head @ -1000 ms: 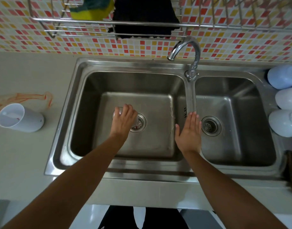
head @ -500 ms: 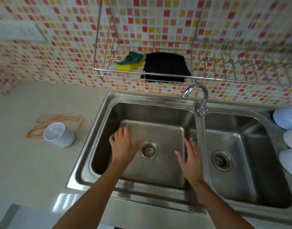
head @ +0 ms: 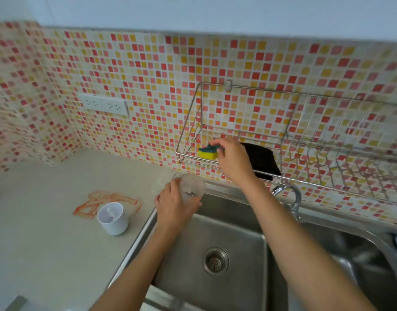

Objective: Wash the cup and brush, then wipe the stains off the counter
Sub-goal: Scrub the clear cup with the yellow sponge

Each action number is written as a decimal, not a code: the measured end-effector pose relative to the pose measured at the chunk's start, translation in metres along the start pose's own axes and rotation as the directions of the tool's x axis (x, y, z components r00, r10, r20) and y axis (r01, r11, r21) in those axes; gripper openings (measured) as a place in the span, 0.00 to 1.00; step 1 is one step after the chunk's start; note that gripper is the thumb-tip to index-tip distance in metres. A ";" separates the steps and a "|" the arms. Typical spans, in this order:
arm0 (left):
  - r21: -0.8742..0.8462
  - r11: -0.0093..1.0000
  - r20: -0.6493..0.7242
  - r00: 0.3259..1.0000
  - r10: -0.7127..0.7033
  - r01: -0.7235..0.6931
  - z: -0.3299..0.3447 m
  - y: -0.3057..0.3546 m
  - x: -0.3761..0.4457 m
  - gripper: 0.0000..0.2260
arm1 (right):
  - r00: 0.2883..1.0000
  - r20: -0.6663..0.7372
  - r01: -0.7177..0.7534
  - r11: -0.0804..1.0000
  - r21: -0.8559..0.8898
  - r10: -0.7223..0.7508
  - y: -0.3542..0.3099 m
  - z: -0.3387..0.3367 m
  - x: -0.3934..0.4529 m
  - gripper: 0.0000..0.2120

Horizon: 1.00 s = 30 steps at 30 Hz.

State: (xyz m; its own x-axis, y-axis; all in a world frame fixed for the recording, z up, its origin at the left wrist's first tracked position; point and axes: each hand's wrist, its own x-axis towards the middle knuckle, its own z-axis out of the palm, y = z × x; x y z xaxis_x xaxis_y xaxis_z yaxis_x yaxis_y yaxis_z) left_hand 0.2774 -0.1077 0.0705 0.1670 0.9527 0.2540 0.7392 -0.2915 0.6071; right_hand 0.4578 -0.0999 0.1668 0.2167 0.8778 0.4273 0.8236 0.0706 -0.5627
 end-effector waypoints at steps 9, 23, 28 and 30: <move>0.015 1.000 -0.033 0.999 -0.024 0.025 -0.019 -0.020 0.011 0.36 | 0.895 0.430 -0.052 0.985 -0.165 0.119 0.032 0.021 0.060 0.21; -0.055 0.974 0.093 0.971 0.222 -0.218 -0.028 -0.070 0.011 0.35 | 0.992 -0.106 0.075 0.993 0.087 -0.066 -0.040 0.006 -0.045 0.19; -0.136 0.927 0.203 0.906 0.372 -0.350 -0.025 -0.088 0.014 0.36 | 0.990 -0.008 -0.136 0.977 0.162 0.139 -0.029 0.061 -0.099 0.15; -0.200 0.910 0.262 0.875 0.407 -0.364 -0.025 -0.091 0.015 0.36 | 0.978 -0.007 -0.205 0.969 0.137 0.208 -0.023 0.080 -0.111 0.09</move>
State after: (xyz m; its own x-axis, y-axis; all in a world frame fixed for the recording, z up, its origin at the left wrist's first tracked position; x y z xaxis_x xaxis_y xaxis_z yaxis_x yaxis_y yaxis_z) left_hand 0.1958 -0.0692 0.0378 0.6182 0.7373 0.2723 0.4815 -0.6291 0.6103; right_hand 0.3728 -0.1612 0.0750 0.3869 0.8699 0.3060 0.6821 -0.0466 -0.7298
